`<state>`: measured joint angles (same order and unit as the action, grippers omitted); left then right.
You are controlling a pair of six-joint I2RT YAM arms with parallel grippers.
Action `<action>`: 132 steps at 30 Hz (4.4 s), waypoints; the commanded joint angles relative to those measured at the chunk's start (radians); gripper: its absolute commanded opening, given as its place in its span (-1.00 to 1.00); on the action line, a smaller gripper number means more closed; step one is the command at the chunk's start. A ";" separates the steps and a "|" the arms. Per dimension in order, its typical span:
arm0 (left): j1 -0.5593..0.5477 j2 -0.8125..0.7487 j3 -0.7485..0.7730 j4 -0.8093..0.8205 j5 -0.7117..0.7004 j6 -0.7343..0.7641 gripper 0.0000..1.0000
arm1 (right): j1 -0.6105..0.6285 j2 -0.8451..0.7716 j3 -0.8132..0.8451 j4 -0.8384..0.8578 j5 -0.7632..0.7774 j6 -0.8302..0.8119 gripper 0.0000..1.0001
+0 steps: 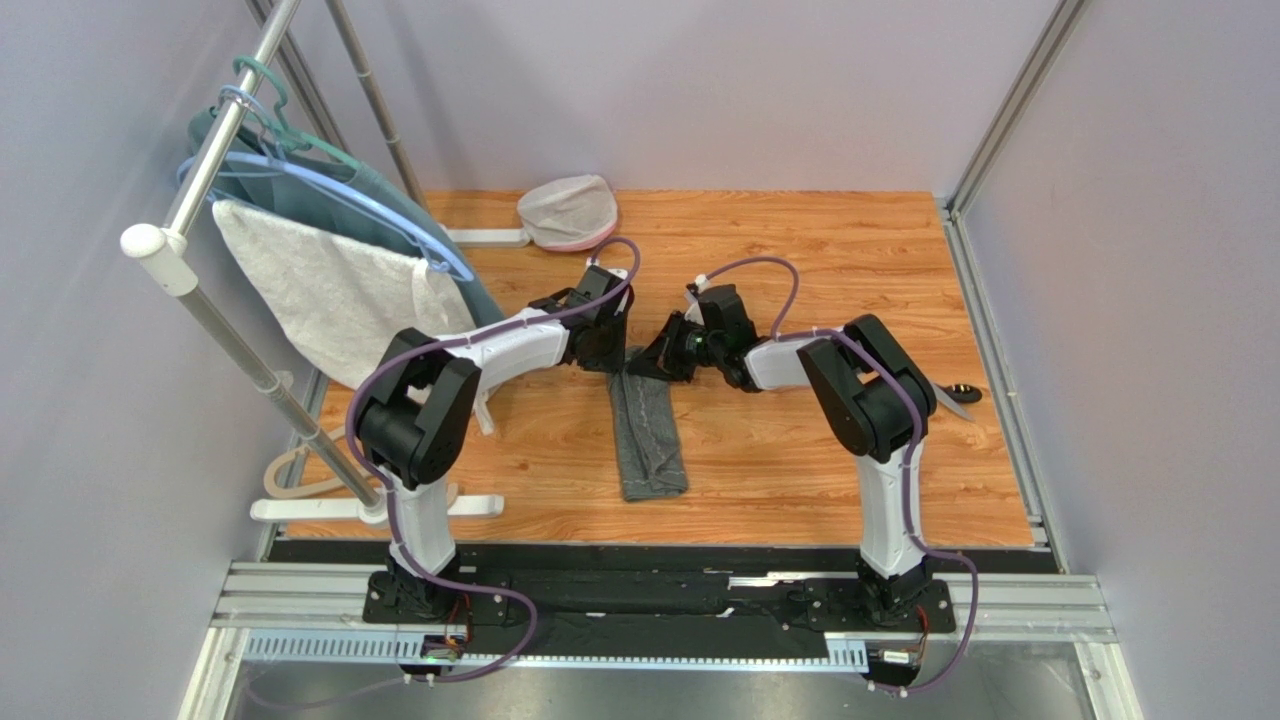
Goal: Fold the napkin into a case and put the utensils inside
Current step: Stuff the top corner of the smaller-rectangle-folded napkin into the folded napkin.
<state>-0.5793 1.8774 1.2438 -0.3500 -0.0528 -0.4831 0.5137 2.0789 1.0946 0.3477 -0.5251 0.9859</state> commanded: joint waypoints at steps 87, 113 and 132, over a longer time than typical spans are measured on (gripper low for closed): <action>-0.044 -0.494 -0.650 0.384 0.453 -0.427 -0.61 | 0.539 -0.241 0.314 -1.285 0.843 -0.529 -1.00; -0.094 -0.290 -0.733 0.651 0.447 -0.523 -0.90 | 0.467 -0.298 0.111 -0.963 0.545 -0.329 -0.98; 0.030 -0.485 -0.509 0.293 0.485 -0.319 -0.75 | 0.344 -0.519 -0.130 -0.710 0.163 -0.371 0.07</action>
<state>-0.5846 1.3170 0.6365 -0.0593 0.3229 -0.8749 0.8680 1.6032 0.9791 -0.4587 -0.2512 0.6273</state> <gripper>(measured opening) 0.144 0.532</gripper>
